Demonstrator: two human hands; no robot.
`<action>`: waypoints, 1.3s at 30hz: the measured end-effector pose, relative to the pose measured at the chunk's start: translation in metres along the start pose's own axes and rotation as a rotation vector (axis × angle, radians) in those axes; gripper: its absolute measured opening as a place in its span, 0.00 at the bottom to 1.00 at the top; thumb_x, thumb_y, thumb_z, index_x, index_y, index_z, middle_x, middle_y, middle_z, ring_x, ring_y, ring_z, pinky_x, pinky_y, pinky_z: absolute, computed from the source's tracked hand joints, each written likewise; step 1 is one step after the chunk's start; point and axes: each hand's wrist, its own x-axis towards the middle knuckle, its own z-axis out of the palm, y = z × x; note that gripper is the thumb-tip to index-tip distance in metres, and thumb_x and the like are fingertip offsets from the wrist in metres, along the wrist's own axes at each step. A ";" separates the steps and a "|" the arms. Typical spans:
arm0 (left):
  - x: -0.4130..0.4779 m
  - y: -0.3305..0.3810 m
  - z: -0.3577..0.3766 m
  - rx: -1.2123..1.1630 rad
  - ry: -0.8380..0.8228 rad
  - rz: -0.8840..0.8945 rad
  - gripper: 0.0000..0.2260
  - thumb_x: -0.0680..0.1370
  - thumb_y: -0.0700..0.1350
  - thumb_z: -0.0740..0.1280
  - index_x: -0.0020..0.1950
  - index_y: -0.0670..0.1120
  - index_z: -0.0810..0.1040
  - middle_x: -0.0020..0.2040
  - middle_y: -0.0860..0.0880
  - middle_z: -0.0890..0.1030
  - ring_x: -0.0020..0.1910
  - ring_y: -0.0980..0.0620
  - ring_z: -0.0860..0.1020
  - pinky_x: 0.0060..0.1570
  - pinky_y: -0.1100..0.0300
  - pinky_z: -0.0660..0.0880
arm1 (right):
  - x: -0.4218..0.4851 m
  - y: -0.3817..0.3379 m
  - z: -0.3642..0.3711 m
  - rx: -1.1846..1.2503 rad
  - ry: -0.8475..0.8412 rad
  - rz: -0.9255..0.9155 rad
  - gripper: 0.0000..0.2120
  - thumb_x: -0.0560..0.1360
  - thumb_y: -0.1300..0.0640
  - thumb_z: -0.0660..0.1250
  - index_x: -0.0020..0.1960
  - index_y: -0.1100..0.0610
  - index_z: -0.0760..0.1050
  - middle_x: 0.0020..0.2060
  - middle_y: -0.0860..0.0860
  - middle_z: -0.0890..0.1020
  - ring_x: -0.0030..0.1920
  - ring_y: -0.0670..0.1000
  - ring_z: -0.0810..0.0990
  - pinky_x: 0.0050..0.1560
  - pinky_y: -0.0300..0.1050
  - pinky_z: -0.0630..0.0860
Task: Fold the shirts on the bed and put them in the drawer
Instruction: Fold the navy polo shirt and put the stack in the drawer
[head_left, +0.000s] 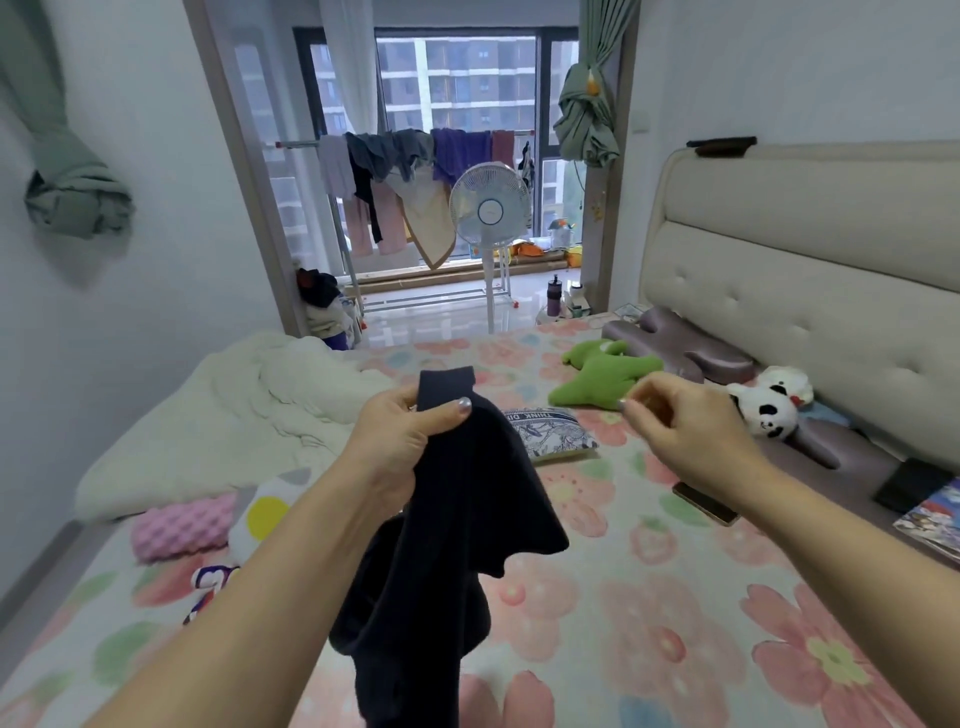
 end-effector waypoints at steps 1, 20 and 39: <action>-0.001 -0.002 0.004 -0.007 -0.006 -0.009 0.07 0.71 0.32 0.68 0.48 0.38 0.79 0.40 0.43 0.81 0.37 0.48 0.80 0.39 0.60 0.79 | -0.001 -0.014 0.004 0.040 -0.016 -0.066 0.04 0.72 0.56 0.70 0.40 0.57 0.78 0.33 0.49 0.77 0.36 0.52 0.75 0.39 0.41 0.65; -0.034 -0.050 0.014 0.147 -0.236 0.005 0.22 0.66 0.32 0.72 0.57 0.46 0.76 0.48 0.47 0.83 0.48 0.51 0.82 0.48 0.58 0.79 | 0.013 -0.073 0.043 0.225 -0.139 -0.035 0.06 0.78 0.60 0.60 0.42 0.56 0.69 0.38 0.53 0.75 0.42 0.55 0.72 0.37 0.43 0.57; -0.038 -0.054 -0.105 1.029 -0.064 -0.029 0.13 0.68 0.47 0.75 0.26 0.51 0.75 0.23 0.56 0.72 0.25 0.61 0.71 0.26 0.68 0.64 | 0.022 -0.004 0.001 -0.115 0.034 -0.283 0.03 0.75 0.67 0.63 0.46 0.67 0.75 0.38 0.64 0.81 0.41 0.66 0.79 0.40 0.50 0.68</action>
